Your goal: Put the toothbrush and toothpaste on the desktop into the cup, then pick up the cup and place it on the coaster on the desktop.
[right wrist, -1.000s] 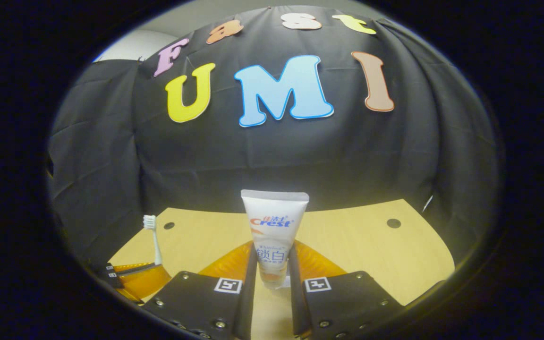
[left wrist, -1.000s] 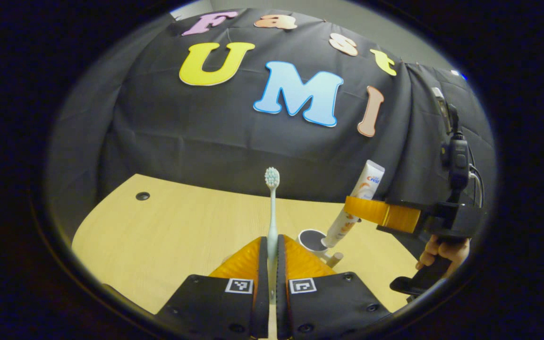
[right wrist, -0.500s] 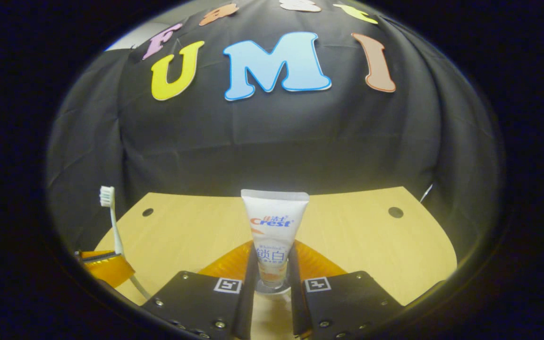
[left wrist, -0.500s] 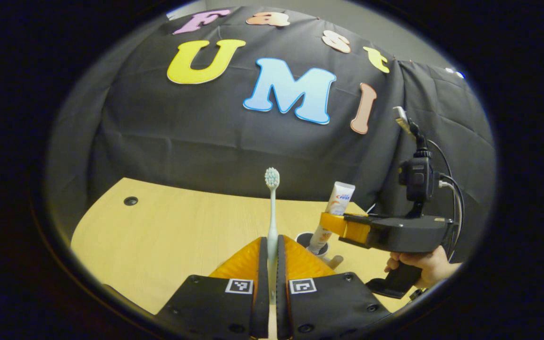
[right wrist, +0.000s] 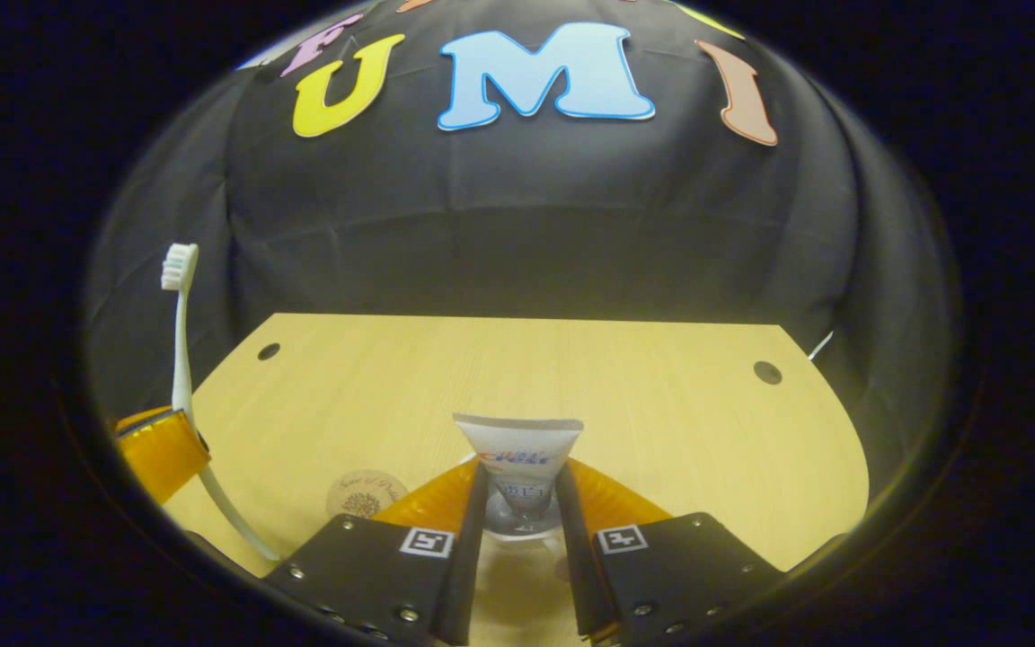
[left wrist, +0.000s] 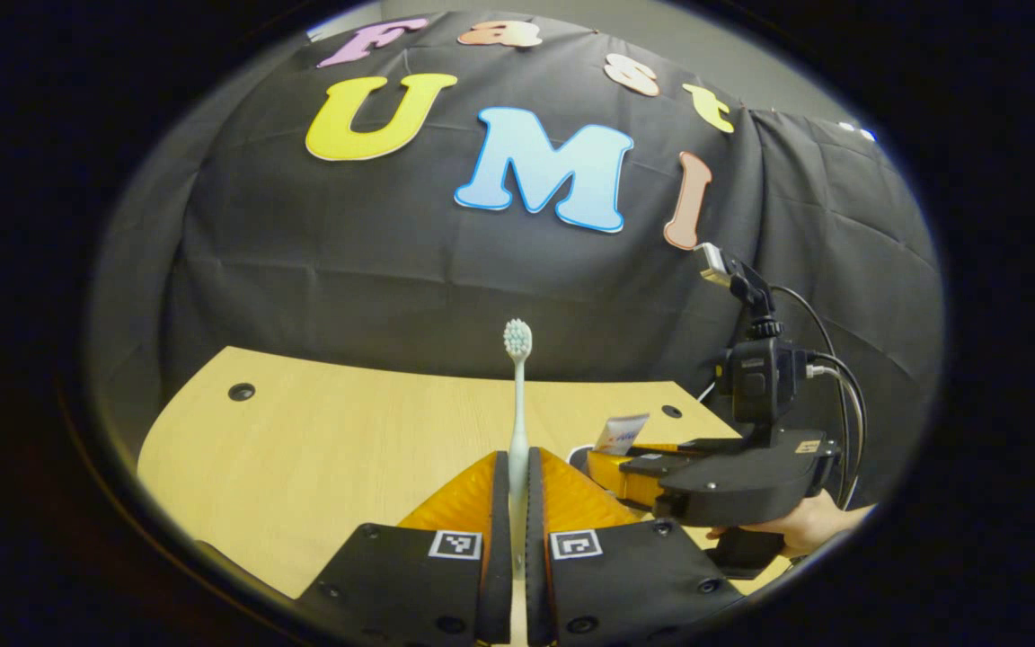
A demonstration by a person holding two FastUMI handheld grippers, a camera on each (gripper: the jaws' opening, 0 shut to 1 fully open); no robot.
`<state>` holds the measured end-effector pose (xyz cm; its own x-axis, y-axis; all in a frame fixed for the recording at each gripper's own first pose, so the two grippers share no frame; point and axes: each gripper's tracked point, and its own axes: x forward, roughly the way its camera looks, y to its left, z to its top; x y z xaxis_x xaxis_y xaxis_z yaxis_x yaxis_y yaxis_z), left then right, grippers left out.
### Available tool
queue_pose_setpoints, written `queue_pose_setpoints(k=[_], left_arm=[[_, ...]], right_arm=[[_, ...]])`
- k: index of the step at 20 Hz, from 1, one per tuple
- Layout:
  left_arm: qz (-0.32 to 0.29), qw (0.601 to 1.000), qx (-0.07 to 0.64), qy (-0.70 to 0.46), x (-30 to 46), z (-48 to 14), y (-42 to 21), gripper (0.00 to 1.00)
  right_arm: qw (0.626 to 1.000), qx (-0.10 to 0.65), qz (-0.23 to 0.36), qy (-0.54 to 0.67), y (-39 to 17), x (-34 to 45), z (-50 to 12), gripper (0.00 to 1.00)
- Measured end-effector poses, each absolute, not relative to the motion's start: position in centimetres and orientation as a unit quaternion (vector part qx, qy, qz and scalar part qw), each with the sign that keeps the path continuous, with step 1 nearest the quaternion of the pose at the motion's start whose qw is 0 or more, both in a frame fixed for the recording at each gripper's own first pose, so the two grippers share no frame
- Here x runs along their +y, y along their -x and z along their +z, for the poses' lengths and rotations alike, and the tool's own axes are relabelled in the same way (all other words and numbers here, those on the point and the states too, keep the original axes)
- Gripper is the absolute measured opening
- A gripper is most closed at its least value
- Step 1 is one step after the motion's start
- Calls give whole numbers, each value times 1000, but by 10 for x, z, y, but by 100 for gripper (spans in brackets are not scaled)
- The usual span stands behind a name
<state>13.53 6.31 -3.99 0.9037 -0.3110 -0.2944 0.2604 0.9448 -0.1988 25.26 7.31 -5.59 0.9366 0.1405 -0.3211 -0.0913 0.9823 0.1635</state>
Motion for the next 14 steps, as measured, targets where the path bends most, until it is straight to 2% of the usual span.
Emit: queue_pose_setpoints(k=[1, 4, 7, 8, 9, 14], left_arm=[[-148, 973, 162, 78, 61, -39, -137, 14], [-153, 973, 157, 77, 54, -39, -145, 14], [-157, 974, 145, 76, 44, -37, -154, 14], [-160, 974, 140, 77, 40, -37, -158, 14], [-164, 974, 135, 79, 34, -35, -160, 14], [-185, 973, 82, 111, 13, -17, -183, 13]], right_arm=[[982, 162, 61, -71, -250, 73, -52, 47], [985, 153, 57, -64, -244, 67, -45, 48], [984, 150, 64, -66, -230, 64, -38, 54], [985, 146, 62, -65, -223, 61, -35, 72], [986, 141, 56, -65, -218, 55, -31, 75], [990, 110, 26, -88, -177, 25, -18, 77]])
